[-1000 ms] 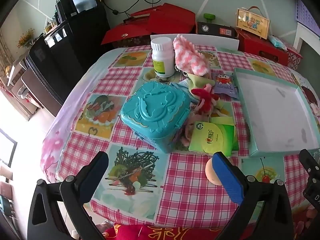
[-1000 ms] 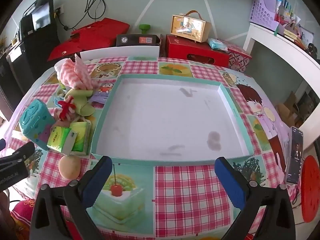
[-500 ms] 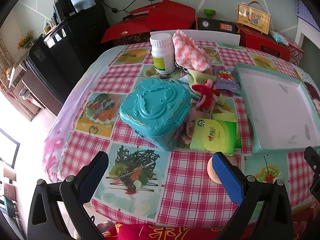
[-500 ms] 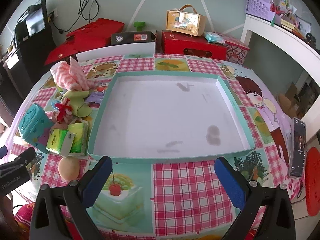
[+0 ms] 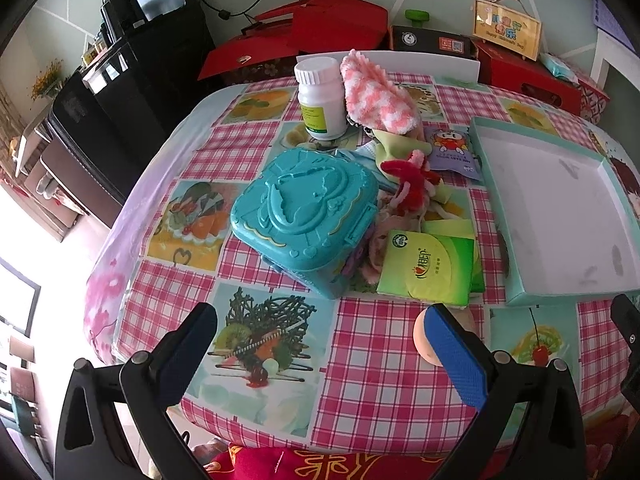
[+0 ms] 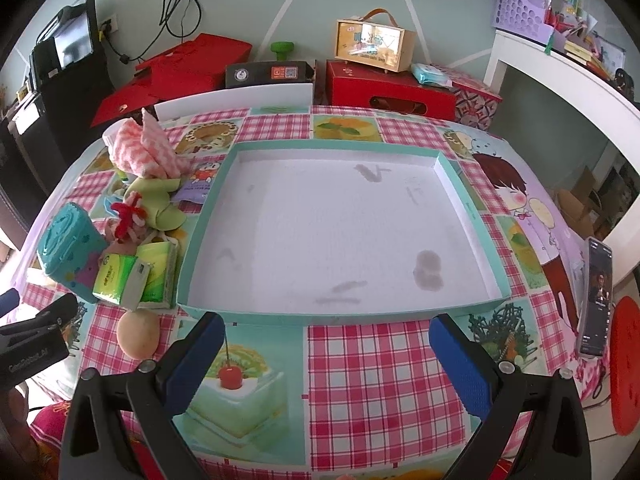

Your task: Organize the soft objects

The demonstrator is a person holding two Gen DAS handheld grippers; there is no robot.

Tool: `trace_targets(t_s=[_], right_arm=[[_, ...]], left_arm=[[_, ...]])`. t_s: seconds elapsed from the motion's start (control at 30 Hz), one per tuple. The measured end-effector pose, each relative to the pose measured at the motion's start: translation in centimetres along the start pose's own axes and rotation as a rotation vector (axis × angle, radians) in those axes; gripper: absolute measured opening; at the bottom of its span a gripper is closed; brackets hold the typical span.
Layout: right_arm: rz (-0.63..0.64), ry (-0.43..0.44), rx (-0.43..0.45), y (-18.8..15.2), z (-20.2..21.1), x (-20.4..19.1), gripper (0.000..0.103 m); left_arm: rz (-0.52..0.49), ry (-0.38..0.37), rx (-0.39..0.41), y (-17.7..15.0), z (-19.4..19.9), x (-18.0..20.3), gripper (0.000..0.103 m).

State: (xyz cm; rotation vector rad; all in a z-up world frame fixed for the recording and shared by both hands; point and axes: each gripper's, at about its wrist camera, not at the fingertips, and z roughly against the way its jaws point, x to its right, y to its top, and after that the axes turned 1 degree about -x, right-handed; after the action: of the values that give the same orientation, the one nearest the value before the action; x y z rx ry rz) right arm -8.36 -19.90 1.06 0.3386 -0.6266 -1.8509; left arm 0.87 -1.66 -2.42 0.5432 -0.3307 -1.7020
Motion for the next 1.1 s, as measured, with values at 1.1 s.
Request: trace_targets(t_s=[1.1], right_arm=[[-0.017, 0.049, -0.005, -0.06, -0.08, 0.28, 0.103]], left_arm=[[-0.022, 0.039, -0.018, 0.23, -0.35, 0.49, 0.103]])
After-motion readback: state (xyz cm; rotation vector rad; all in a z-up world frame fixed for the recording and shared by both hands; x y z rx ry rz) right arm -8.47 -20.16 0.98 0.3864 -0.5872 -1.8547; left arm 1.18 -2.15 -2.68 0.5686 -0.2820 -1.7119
